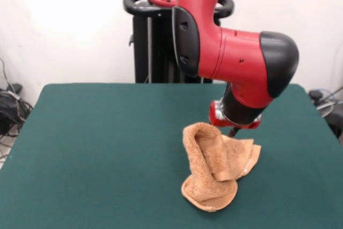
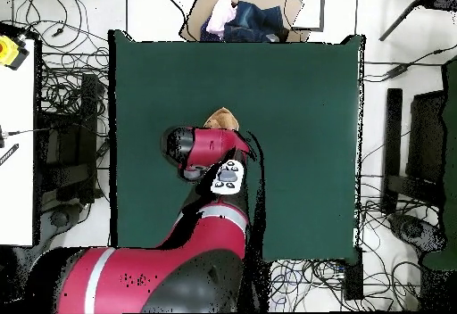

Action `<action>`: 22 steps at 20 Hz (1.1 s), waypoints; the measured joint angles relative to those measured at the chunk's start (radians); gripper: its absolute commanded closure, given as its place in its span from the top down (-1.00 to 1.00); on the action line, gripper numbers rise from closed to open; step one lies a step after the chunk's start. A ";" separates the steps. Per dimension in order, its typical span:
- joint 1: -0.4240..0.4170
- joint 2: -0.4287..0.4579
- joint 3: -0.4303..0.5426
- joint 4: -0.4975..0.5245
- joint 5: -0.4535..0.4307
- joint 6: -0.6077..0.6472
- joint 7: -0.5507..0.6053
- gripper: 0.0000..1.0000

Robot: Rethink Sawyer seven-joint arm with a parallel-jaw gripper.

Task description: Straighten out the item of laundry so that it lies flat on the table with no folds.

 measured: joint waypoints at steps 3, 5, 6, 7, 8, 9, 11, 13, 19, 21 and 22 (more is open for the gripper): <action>0.008 0.002 -0.016 -0.001 0.002 -0.017 0.000 1.00; 0.008 0.001 -0.020 -0.004 0.007 -0.017 0.000 1.00; 0.008 0.001 -0.021 -0.006 0.010 -0.017 0.000 1.00; 0.008 0.000 -0.022 -0.008 0.014 -0.017 0.000 1.00; 0.008 -0.001 -0.022 -0.011 0.019 -0.017 0.000 1.00; 0.008 -0.001 -0.023 -0.014 0.022 -0.017 0.000 1.00; 0.008 -0.003 -0.026 -0.022 0.030 -0.016 0.001 1.00; 0.008 -0.005 -0.031 -0.033 0.041 -0.015 0.003 1.00; 0.008 -0.027 -0.065 -0.060 0.086 -0.017 0.043 1.00; 0.008 -0.036 -0.071 -0.060 0.096 -0.020 0.055 1.00; 0.008 -0.048 -0.080 -0.060 0.107 -0.029 0.076 1.00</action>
